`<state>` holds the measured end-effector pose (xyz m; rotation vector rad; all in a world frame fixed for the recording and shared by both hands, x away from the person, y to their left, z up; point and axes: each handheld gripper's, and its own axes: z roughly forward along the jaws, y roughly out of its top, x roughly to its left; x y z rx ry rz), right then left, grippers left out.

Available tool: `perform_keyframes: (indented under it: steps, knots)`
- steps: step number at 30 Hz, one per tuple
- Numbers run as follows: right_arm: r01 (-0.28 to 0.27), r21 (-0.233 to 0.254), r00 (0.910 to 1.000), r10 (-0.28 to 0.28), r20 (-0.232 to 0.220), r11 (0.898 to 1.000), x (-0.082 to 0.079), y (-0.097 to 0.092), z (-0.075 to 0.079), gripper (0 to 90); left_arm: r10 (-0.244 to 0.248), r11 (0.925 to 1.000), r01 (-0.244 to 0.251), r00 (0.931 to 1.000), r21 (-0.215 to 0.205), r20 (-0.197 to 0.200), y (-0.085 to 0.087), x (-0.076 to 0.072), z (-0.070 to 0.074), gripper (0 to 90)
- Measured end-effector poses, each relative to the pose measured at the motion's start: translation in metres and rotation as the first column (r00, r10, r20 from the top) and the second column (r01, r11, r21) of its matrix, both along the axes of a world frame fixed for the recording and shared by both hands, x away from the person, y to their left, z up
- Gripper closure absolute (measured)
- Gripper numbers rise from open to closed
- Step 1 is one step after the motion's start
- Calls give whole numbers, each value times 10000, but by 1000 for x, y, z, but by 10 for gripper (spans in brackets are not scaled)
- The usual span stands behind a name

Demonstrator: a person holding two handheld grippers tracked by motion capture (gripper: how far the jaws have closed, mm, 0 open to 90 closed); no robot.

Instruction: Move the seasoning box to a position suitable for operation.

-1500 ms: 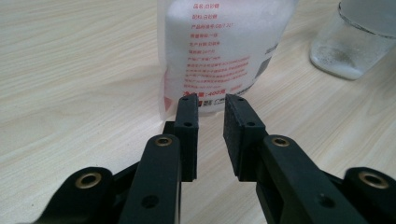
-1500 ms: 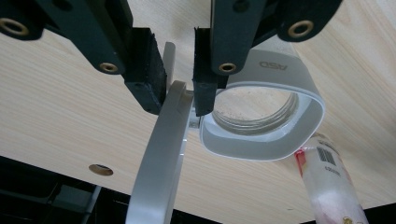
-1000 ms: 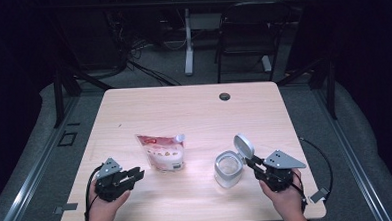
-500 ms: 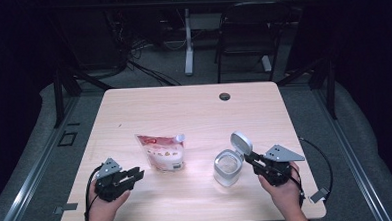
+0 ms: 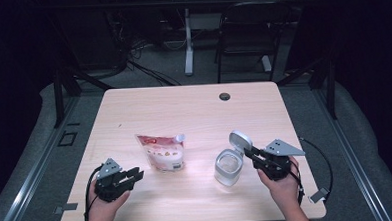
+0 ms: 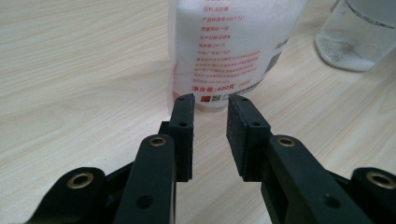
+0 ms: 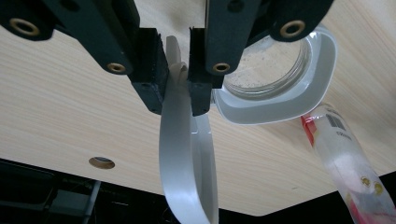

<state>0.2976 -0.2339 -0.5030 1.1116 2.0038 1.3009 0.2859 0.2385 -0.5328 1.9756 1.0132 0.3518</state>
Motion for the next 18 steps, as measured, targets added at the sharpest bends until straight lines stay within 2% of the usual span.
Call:
perform_keyframes:
  steps: [4, 9, 18]
  knots:
    - [-35, 87, 10000, 35, -77, 10000, 5, 0, 0, 790, -29, 10000, 29, 10000, 36, 1, 0, 0, 0, 723]
    - [-64, 474, 9995, 79, -310, 9989, 14, 0, -1, 793, -14, 10000, 14, 10000, 53, 0, 0, 1, -1, 721]
    - [-274, 802, 9987, 308, -416, 9964, 22, 2, -2, 794, 5, 10000, -5, 10000, 17, 7, 1, 1, -1, 716]
